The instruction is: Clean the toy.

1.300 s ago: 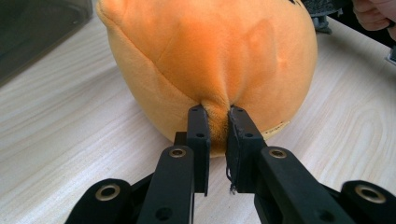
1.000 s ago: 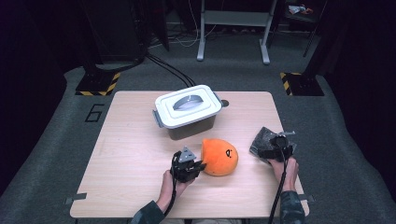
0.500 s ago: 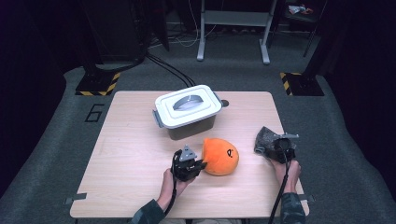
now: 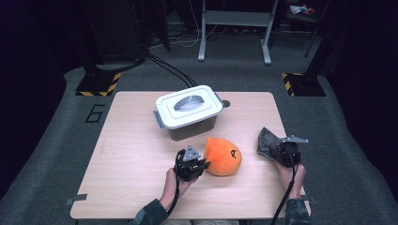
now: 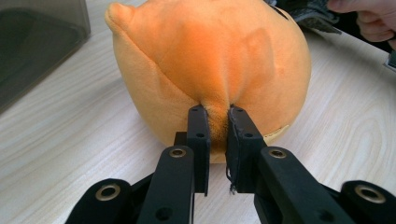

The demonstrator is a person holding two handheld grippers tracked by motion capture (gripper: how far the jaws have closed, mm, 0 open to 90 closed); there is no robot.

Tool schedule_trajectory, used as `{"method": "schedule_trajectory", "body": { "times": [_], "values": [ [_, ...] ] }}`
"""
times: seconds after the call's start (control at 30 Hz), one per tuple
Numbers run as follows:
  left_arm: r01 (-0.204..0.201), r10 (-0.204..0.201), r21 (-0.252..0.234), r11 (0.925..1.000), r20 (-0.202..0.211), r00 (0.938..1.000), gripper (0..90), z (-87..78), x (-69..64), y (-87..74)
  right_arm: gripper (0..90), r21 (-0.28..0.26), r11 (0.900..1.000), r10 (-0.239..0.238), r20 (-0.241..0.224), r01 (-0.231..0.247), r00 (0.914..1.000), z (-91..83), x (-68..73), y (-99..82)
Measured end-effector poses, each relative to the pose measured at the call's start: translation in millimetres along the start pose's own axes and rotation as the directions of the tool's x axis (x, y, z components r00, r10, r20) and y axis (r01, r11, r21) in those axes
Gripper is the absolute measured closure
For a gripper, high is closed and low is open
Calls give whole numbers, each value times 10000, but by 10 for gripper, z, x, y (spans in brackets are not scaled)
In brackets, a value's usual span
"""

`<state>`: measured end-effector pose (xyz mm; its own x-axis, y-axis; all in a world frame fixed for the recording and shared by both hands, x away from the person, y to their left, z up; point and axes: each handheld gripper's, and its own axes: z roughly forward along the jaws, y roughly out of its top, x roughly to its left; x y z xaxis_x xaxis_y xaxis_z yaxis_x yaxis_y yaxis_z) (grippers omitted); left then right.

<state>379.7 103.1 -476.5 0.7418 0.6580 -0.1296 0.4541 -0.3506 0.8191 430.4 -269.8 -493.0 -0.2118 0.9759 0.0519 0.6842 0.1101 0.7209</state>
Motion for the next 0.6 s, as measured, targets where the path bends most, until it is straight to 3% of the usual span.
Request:
{"method": "schedule_trajectory", "body": {
  "times": [0.33,0.57,0.6],
  "values": [
    [-77,77,54,10000,-30,10000,809,9,-1,28,765,-723,9971,-319,-1056,244,9939,-341,167,100],
    [-109,109,40,9999,-35,9999,809,7,0,22,765,-1089,9930,-642,-1837,446,9809,-477,318,170],
    [-127,127,38,9999,-31,9999,809,6,3,28,765,-1185,9915,-779,-2144,532,9736,-524,391,206]
  ]
}}
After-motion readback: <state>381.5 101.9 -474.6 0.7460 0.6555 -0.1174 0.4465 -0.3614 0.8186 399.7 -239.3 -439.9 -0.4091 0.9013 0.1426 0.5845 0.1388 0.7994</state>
